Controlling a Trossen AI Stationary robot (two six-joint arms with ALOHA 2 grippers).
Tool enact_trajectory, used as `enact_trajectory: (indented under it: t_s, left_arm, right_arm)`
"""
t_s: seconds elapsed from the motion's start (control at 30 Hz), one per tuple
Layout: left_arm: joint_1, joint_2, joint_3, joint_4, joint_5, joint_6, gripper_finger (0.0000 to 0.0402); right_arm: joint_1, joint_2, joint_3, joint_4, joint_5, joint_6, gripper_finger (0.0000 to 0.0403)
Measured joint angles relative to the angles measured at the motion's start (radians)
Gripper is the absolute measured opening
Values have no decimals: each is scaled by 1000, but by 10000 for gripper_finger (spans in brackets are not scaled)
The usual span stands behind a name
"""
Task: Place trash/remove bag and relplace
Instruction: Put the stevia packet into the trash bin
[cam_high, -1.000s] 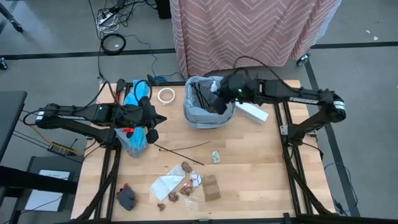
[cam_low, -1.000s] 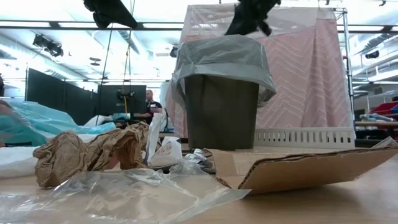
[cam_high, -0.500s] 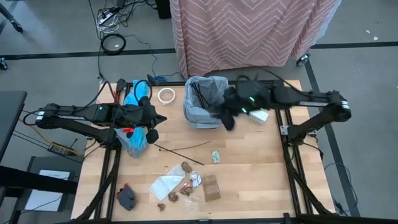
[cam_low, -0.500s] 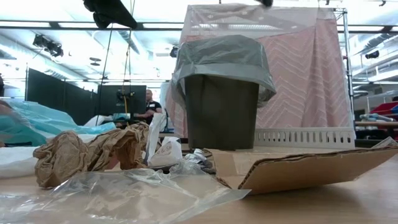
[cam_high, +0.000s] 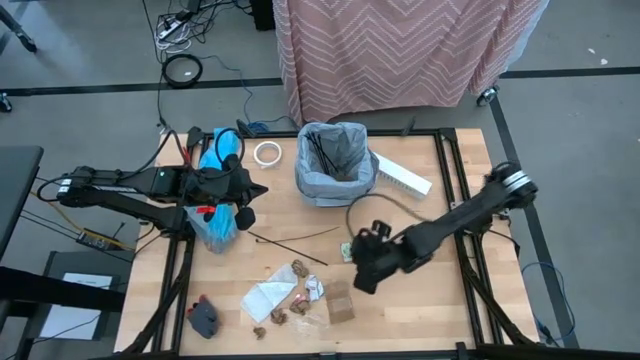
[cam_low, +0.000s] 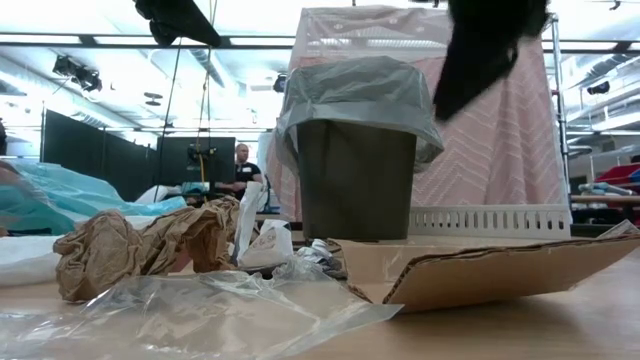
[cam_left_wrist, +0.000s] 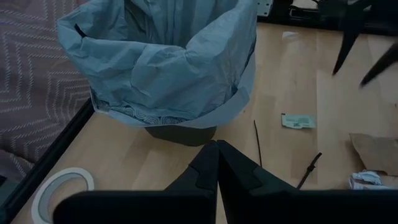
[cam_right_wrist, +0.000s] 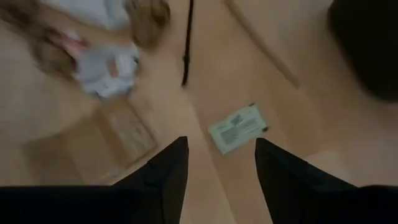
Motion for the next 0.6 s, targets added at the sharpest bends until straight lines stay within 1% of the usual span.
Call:
enact_trajectory:
  t_s: [0.1, 0.23, 0.4, 0.5, 0.6]
  left_arm:
    - [0, 0, 0, 0, 0, 0, 15]
    - [0, 0, 0, 0, 0, 0, 15]
    - [0, 0, 0, -1, 0, 0, 15]
    - [0, 0, 0, -1, 1, 1, 15]
    - [0, 0, 0, -1, 1, 1, 15]
  right_arm:
    - [-20, 91, -1, 30, -38, 2, 184]
    - [-53, 169, -1, 73, -61, 9, 216]
    - [-94, 219, -1, 101, -84, 5, 254]
    - [-119, 243, -1, 87, -97, 8, 264]
    - [-139, 266, -1, 90, -115, 8, 267]
